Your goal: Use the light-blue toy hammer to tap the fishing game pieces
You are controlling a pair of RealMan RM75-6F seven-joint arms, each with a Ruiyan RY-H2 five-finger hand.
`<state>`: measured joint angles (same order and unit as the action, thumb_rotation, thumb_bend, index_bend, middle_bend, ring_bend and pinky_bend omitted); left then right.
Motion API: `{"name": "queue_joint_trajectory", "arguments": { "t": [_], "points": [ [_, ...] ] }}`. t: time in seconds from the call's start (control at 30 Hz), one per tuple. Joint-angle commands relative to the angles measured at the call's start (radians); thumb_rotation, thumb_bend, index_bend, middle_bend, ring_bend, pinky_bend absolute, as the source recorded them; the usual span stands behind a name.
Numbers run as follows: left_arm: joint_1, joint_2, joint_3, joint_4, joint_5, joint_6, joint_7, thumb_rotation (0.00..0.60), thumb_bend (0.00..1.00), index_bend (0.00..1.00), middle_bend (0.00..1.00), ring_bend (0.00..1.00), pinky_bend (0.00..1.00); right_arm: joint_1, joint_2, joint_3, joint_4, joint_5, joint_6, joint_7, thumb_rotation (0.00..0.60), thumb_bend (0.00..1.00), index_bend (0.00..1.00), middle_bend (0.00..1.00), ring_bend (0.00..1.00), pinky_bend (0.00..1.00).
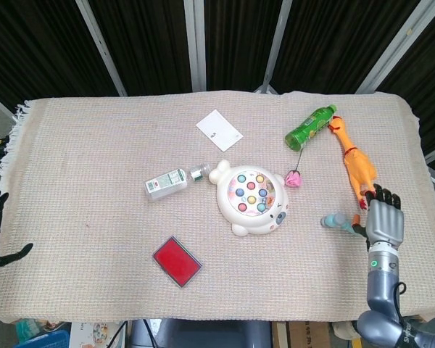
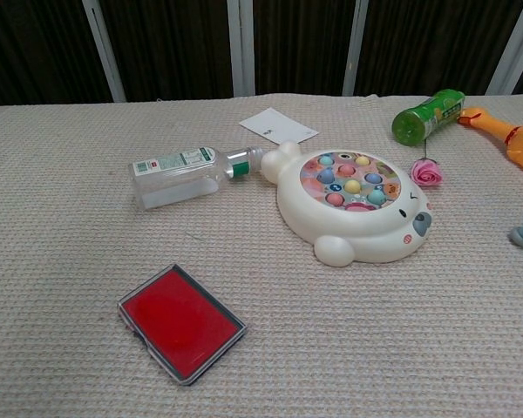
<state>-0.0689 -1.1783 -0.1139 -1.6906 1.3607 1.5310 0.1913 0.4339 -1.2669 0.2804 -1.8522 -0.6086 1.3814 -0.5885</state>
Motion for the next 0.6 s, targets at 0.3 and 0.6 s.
{"name": "queue_joint_trajectory", "arguments": {
  "t": [0.3, 0.6],
  "points": [
    [0.007, 0.034, 0.033, -0.029, 0.017, -0.027, -0.019, 0.600, 0.01, 0.00, 0.00, 0.00, 0.00, -0.189, 0.160, -0.176, -0.056, -0.521, 0.056, 0.324, 0.600, 0.43, 0.21, 0.05, 0.00, 0.00],
    [0.024, 0.073, 0.064, -0.052, 0.057, -0.024, -0.062, 0.600, 0.00, 0.00, 0.00, 0.00, 0.00, -0.278, 0.102, -0.286, 0.187, -0.782, 0.098, 0.597, 0.600, 0.35, 0.17, 0.00, 0.00, 0.00]
  ]
}}
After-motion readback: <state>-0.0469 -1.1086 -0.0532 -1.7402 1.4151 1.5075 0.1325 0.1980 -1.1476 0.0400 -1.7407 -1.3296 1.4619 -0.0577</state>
